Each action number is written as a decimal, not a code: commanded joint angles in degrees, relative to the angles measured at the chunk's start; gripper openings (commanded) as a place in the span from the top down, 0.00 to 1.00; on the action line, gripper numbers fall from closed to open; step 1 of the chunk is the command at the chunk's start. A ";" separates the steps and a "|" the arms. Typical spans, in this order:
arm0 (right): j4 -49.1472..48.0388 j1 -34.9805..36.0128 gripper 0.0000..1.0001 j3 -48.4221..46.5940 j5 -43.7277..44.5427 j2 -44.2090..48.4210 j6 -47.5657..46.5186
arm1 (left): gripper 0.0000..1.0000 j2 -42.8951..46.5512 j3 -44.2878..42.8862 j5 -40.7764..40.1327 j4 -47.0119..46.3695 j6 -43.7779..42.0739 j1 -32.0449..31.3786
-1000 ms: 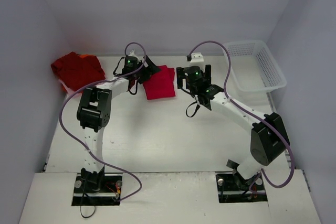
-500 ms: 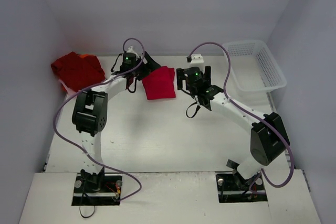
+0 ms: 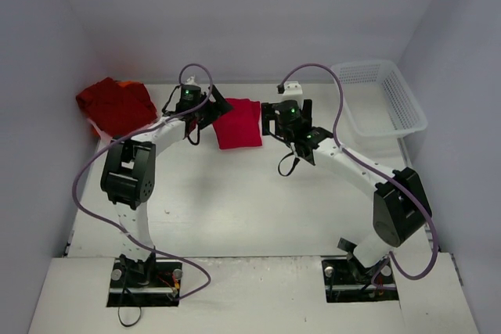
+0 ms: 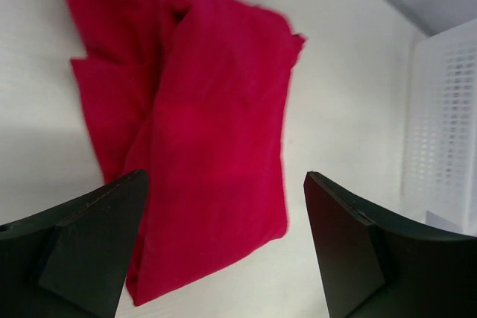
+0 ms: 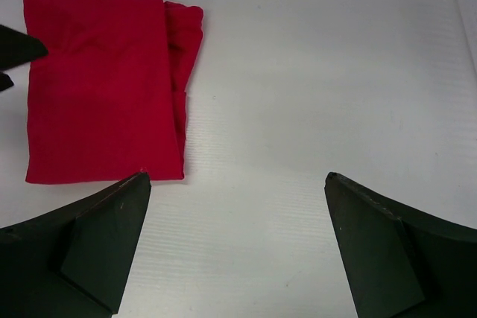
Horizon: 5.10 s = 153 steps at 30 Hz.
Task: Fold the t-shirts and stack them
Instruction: Fold the tshirt, then neatly place the folded tshirt to the corner
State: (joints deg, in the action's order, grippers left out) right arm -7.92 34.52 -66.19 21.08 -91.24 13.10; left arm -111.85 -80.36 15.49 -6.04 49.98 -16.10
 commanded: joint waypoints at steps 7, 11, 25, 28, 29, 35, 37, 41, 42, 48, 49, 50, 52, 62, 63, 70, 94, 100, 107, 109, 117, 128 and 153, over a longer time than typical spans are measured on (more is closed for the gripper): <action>-2.54 -0.33 0.00 -9.56 -2.62 -7.80 -0.62 | 0.20 0.76 0.37 -1.68 -0.29 -0.84 0.80; -2.54 -0.33 0.00 -13.34 -3.24 -12.98 -0.45 | 0.20 0.93 0.73 -2.39 0.07 -1.72 1.07; -2.45 -0.86 0.00 -26.52 -3.42 -27.84 -1.32 | 0.20 0.67 1.43 -5.20 2.35 -3.13 2.30; -2.45 -0.95 0.00 -27.49 -2.98 -30.04 -1.94 | 0.20 0.41 1.61 -5.11 2.09 -3.22 2.91; -2.45 -0.95 0.00 -27.67 -2.80 -30.40 -2.12 | 0.20 0.41 1.69 -5.03 1.65 -3.13 3.09; -2.53 -0.95 0.00 -28.46 -2.45 -32.94 -2.38 | 0.20 -0.29 3.71 -3.09 -2.21 -1.73 4.06; -2.36 -0.95 0.00 -28.64 -2.45 -33.82 -2.56 | 0.20 -0.65 3.72 -2.83 -2.57 -1.55 4.06; -2.27 -0.95 0.00 -28.82 -2.80 -35.23 -2.56 | 0.20 -1.70 3.72 -1.78 -3.97 -0.58 4.06; -2.36 -0.95 0.00 -28.82 -2.80 -35.58 -2.64 | 0.20 -1.88 3.63 -1.60 -4.15 -0.58 4.06; -1.92 -0.86 0.00 -29.08 -1.31 -37.78 -4.39 | 0.20 -2.58 3.80 -1.07 -5.55 -0.05 3.97; -1.92 -0.34 0.00 -29.17 -0.52 -38.13 -5.10 | 0.20 -2.49 3.89 -0.81 -5.82 0.12 3.97; -1.83 -0.07 0.00 -29.25 2.01 -38.48 -5.98 | 0.20 -2.67 4.15 -0.81 -6.00 0.21 3.97; -0.61 0.63 0.00 -30.13 4.13 -39.80 -7.91 | 0.20 -2.84 4.24 -0.63 -6.44 0.38 3.97; 0.01 1.51 0.00 -29.78 6.60 -40.86 -8.97 | 0.20 -3.99 5.03 0.25 -8.98 1.88 3.62; 0.01 1.43 0.00 -29.70 6.60 -40.86 -8.89 | 0.20 -4.07 4.95 0.07 -9.33 1.97 3.44; 0.01 1.51 0.00 -29.69 6.34 -41.56 -8.18 | 0.20 -5.57 4.94 0.68 -11.09 3.72 2.83; -0.07 1.51 0.00 -30.66 6.34 -41.74 -8.27 | 0.20 -12.07 7.41 3.50 -19.62 9.08 1.68; 0.01 1.51 0.00 -30.31 6.60 -42.00 -8.09 | 0.23 -12.95 7.15 3.76 -20.15 9.61 0.63; -0.07 1.51 0.00 -30.40 6.87 -42.35 -8.18 | 0.31 -15.06 7.23 4.64 -22.86 11.98 -0.78; -0.07 1.51 0.00 -30.31 6.96 -42.53 -8.27 | 0.32 -15.94 7.58 4.82 -24.18 13.13 -0.87; 0.01 1.51 0.00 -30.49 7.04 -42.88 -8.53 | 0.37 -18.05 9.60 5.17 -27.88 15.50 -1.39; -0.07 1.60 0.00 -30.40 6.78 -43.06 -8.18 | 0.98 -17.08 10.31 4.47 -27.35 15.06 -1.48; 2.03 -5.96 0.00 -22.67 7.57 -26.63 -6.33 | 1.00 -6.01 11.80 2.36 -20.94 10.05 4.05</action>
State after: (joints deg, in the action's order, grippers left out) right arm -6.26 30.15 -89.32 26.61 -125.45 6.00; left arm -122.50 -68.51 18.48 -30.79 62.98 -14.24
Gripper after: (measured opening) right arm 0.999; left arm 0.193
